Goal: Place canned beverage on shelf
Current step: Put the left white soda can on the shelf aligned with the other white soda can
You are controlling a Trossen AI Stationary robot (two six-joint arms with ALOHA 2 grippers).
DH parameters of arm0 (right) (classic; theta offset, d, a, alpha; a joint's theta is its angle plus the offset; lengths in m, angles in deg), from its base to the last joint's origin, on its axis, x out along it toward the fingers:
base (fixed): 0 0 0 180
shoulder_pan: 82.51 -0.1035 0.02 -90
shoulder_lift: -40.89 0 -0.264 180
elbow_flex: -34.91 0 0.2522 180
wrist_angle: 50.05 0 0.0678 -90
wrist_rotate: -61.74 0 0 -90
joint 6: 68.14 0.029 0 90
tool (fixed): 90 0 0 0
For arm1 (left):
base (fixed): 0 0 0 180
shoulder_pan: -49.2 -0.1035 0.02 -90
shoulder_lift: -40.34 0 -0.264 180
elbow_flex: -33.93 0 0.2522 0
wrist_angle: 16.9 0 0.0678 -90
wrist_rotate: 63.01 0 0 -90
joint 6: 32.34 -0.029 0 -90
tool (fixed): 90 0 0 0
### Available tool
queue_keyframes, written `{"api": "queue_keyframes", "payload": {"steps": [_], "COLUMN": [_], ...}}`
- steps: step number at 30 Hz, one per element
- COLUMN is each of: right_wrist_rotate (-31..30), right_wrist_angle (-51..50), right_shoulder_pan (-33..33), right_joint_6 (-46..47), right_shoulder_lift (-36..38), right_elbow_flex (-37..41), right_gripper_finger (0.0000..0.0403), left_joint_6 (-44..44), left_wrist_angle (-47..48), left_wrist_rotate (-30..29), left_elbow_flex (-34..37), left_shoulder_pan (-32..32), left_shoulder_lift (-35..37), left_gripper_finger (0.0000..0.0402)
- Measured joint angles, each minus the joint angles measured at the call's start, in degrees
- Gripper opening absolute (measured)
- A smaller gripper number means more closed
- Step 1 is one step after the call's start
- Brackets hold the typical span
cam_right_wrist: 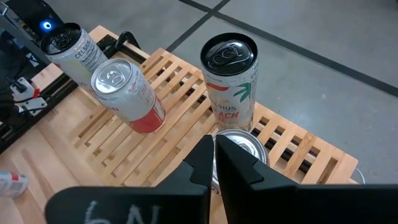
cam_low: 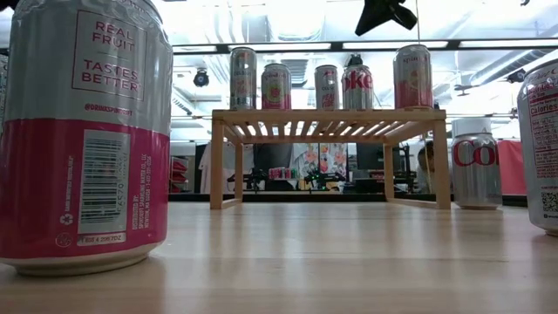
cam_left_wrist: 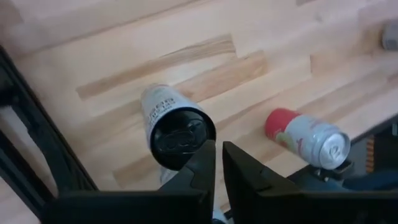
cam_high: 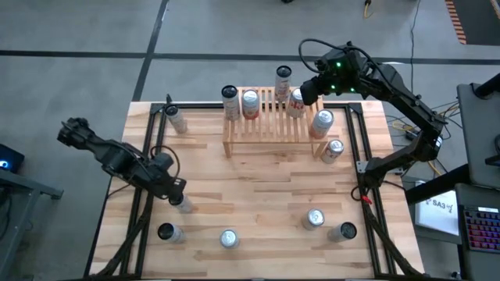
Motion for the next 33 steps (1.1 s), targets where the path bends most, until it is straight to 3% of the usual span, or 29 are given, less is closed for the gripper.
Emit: {"api": "queue_keyframes", "payload": {"steps": [7,15,20,24,33], "right_wrist_rotate": [0.00,0.00,0.00,0.00,0.00], "right_wrist_angle": [0.02,0.04,0.02,0.02,0.02], "right_shoulder_pan": [0.02,0.02,0.02,0.02,0.02], "right_joint_6": [0.00,0.00,0.00,0.00,0.00], "right_shoulder_lift": [0.00,0.00,0.00,0.00,0.00], "right_elbow_flex": [0.00,0.00,0.00,0.00,0.00], "right_gripper_finger": [0.0011,0.0011,0.0011,0.0011,0.0011], "left_joint_6": [6.18,14.26,13.12,12.51,12.71], "left_wrist_angle": [0.23,7.05,6.86,6.65,5.45], "left_wrist_rotate": [-0.04,4.30,4.49,4.39,4.26], "left_elbow_flex": [-1.40,-0.67,-0.67,-0.65,-0.63], "left_shoulder_pan": [0.00,0.00,0.00,0.00,-0.02], "left_shoulder_lift": [-3.18,-7.17,-9.10,-10.45,-12.78], "left_gripper_finger": [0.0076,0.0211,0.0280,0.0303,0.0306]}}
